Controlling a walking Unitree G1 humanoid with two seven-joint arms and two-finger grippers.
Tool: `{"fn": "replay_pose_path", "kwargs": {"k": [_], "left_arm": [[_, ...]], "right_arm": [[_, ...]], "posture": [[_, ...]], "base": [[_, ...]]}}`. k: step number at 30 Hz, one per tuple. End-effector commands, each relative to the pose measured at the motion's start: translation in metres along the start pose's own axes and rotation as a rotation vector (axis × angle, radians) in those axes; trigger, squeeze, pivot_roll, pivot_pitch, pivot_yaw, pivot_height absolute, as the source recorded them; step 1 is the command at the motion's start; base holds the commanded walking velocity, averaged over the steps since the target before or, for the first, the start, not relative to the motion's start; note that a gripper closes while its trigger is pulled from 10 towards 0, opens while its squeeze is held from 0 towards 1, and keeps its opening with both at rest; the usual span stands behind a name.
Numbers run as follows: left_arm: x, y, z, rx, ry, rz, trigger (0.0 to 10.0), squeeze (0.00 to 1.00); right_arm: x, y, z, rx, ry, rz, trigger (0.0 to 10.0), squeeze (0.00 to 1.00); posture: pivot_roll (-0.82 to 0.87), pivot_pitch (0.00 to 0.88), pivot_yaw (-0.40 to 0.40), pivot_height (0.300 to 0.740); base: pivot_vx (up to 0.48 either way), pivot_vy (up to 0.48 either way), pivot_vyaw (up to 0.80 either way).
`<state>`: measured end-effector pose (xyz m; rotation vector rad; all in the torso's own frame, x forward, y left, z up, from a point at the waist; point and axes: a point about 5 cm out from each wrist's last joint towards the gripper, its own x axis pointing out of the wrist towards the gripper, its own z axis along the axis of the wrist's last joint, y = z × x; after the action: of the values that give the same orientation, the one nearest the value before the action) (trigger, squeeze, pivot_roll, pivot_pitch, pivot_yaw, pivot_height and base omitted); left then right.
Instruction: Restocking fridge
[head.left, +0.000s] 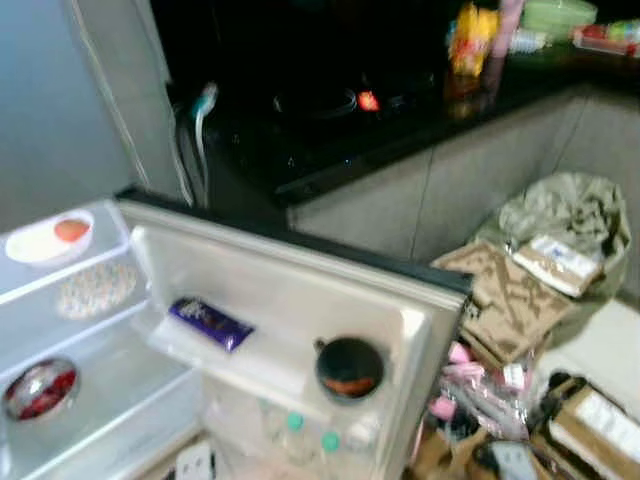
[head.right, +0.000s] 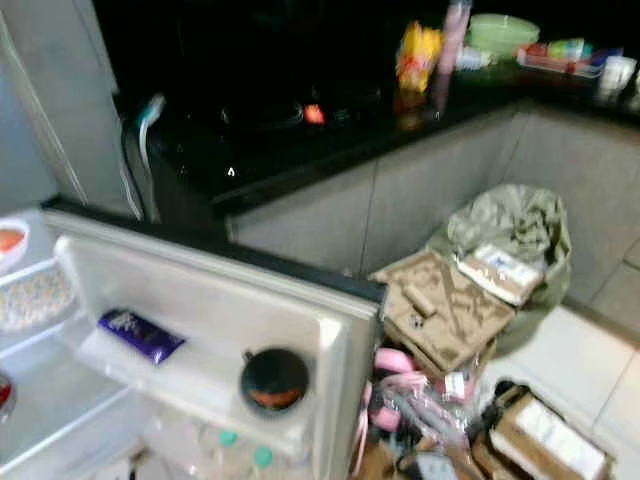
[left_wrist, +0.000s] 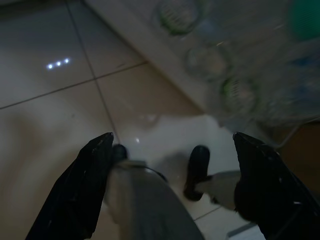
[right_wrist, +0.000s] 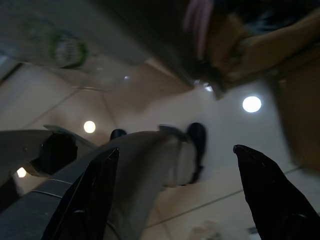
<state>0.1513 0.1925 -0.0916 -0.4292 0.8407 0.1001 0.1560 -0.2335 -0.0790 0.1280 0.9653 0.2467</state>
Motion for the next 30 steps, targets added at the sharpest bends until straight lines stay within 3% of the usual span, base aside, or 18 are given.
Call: {"fn": "replay_pose_path", "kwargs": {"k": [1, 18, 30], "left_arm": [[-0.0027, 0.0032, -0.0059, -0.006, 0.016, 0.012, 10.0, 0.0], [-0.003, 0.0053, -0.0091, -0.007, 0.045, 0.053, 10.0, 0.0], [-0.0052, 0.0081, -0.0139, 0.002, 0.068, 0.061, 10.0, 0.0]], "right_arm": [[0.0023, 0.0047, -0.0024, 0.015, 0.004, 0.005, 10.0, 0.0], [0.0025, 0.0042, 0.0001, 0.011, -0.003, 0.004, 10.0, 0.0], [0.0046, 0.0089, -0.0019, 0.01, 0.004, 0.014, 10.0, 0.0]], "posture": [[-0.14, 0.0, 0.012, 0.74], [-0.14, 0.0, 0.013, 0.74], [-0.13, 0.0, 0.019, 0.74]], "base": [[0.0, -0.281, 0.0], [0.0, 0.0, 0.0], [-0.356, 0.0, 0.0]]}}
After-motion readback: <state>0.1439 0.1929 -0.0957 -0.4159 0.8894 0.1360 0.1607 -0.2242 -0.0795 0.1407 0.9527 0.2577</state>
